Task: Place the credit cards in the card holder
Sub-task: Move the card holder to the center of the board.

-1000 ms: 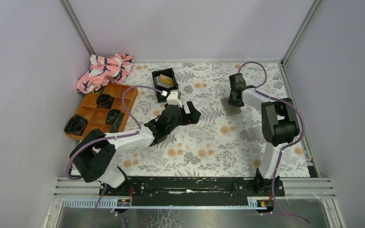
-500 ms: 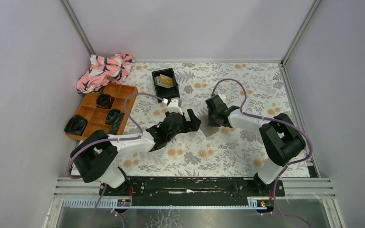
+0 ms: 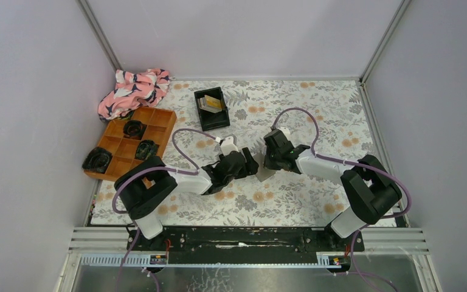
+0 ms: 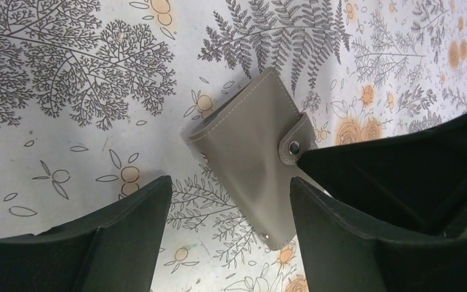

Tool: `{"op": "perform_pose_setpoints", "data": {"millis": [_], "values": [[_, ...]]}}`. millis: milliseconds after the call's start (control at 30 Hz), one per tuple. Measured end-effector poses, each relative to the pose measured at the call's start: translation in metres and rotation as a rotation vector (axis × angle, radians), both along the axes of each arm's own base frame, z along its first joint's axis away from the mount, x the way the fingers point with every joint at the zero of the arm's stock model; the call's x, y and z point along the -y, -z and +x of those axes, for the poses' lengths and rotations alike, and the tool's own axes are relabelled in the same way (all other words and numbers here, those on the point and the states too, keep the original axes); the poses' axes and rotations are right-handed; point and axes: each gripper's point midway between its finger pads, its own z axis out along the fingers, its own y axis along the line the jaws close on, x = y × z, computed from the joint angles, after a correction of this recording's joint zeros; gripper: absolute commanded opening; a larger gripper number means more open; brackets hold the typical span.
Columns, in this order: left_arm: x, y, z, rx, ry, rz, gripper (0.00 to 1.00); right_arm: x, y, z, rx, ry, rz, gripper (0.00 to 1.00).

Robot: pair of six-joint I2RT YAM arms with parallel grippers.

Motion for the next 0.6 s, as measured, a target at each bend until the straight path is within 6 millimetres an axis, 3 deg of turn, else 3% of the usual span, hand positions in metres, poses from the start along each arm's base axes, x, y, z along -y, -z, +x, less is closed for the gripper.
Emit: {"op": "perform_pose_setpoints", "data": {"millis": [100, 267, 400, 600], "values": [[0.002, 0.000, 0.004, -0.002, -0.029, -0.010, 0.71, 0.000, 0.001, -0.001, -0.004, 0.002, 0.003, 0.02], [-0.001, 0.005, 0.009, -0.011, -0.070, 0.003, 0.58, -0.003, 0.002, -0.007, 0.010, -0.028, -0.028, 0.27], [0.001, 0.008, 0.014, -0.015, -0.087, 0.015, 0.49, -0.006, -0.003, -0.015, 0.036, -0.082, -0.088, 0.36], [0.009, 0.012, 0.022, -0.017, -0.097, 0.018, 0.40, -0.001, -0.013, -0.012, 0.085, -0.101, -0.155, 0.48]]}}
